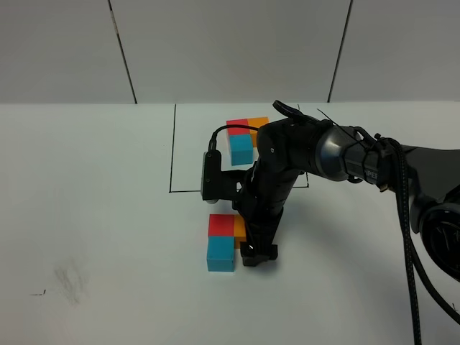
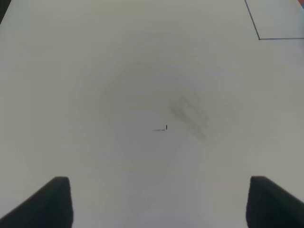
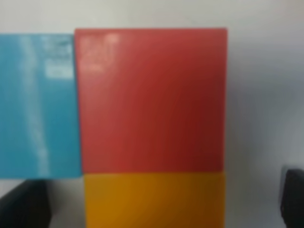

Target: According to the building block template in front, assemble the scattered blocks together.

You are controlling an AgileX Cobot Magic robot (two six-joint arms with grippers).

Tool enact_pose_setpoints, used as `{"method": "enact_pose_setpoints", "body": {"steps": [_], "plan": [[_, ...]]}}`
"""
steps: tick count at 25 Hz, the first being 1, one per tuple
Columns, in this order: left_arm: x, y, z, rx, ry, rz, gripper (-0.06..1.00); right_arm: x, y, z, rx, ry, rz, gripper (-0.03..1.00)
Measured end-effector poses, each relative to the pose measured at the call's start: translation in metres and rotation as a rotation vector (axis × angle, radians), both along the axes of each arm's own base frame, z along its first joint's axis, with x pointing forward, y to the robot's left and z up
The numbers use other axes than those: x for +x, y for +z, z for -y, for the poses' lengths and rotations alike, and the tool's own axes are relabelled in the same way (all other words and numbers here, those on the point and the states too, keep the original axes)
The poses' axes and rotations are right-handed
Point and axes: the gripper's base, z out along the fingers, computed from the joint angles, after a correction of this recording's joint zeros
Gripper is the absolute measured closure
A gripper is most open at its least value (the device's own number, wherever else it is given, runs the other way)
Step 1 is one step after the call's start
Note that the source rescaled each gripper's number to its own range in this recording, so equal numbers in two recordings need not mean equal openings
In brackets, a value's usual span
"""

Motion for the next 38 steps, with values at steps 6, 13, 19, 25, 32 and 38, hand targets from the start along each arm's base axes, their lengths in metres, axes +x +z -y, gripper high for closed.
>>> {"method": "enact_pose_setpoints", "body": {"steps": [6, 13, 19, 25, 32, 38], "plan": [[0.0, 0.0, 0.0, 0.0, 0.0, 0.0, 0.09, -0.002, 0.001, 0.01, -0.109, 0.005, -0.019, -0.03], [0.0, 0.0, 0.0, 0.0, 0.0, 0.0, 0.09, -0.002, 0.012, 0.018, -0.184, -0.018, -0.002, -0.03], [0.0, 0.0, 0.0, 0.0, 0.0, 0.0, 0.09, -0.005, 0.018, 0.032, -0.304, -0.053, -0.03, -0.03], [0.0, 0.0, 0.0, 0.0, 0.0, 0.0, 0.09, 0.001, 0.076, 0.054, -0.202, -0.153, 0.04, -0.02], [0.0, 0.0, 0.0, 0.001, -0.001, 0.0, 0.09, -0.001, 0.174, 0.127, -0.088, -0.354, 0.162, 0.01], [0.0, 0.0, 0.0, 0.001, -0.001, 0.0, 0.09, -0.024, 0.244, 0.21, -0.082, -0.612, 0.297, 0.05]]}}
